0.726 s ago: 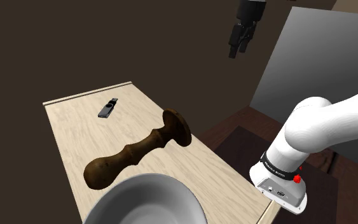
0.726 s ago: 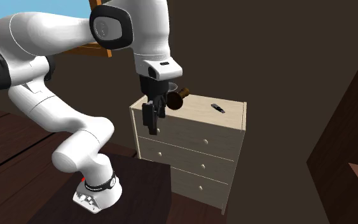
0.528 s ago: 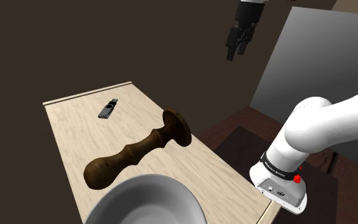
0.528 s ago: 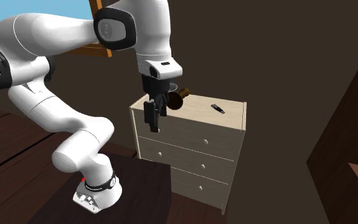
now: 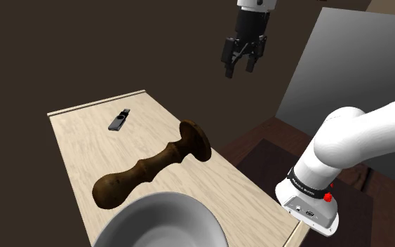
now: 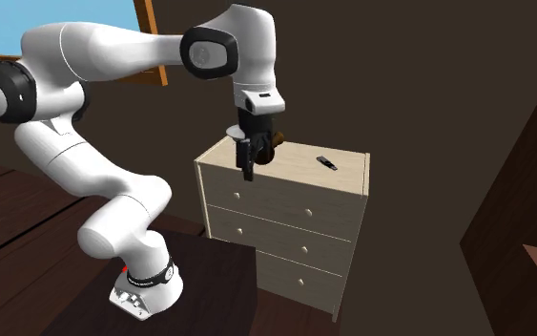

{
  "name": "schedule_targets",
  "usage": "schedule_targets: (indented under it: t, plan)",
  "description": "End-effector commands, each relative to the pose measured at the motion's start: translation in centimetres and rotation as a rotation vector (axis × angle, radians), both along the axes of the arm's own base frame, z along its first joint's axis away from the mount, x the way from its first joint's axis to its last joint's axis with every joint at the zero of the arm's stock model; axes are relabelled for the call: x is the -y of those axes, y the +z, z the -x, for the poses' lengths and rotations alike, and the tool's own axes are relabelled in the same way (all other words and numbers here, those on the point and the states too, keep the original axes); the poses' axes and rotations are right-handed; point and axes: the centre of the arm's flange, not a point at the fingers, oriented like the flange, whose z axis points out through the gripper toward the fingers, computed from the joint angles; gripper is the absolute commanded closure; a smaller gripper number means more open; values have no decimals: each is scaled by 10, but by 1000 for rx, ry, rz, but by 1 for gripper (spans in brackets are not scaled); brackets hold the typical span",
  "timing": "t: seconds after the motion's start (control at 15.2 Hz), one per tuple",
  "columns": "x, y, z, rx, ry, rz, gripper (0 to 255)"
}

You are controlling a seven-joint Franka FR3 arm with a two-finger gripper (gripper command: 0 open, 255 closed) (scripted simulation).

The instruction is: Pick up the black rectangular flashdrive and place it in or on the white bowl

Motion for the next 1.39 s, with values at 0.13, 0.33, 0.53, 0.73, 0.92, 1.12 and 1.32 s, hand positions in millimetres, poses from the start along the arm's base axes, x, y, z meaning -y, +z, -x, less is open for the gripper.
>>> schedule_targets:
  t: [0.13, 0.33, 0.53, 0.73, 0.92, 1.12, 1.32]
  plan:
    - [-52, -13, -9, 1, -107, -3, 0]
    - [-88, -21, -21, 2, -183, -5, 0]
    - [-124, -30, -36, 3, -259, -6, 0]
    - [-158, -38, -54, 4, -335, -8, 0]
    - [-191, -47, -74, 6, -411, -9, 0]
    - [-223, -55, -96, 7, -488, -11, 0]
    - [-252, -63, -121, 8, -564, -13, 0]
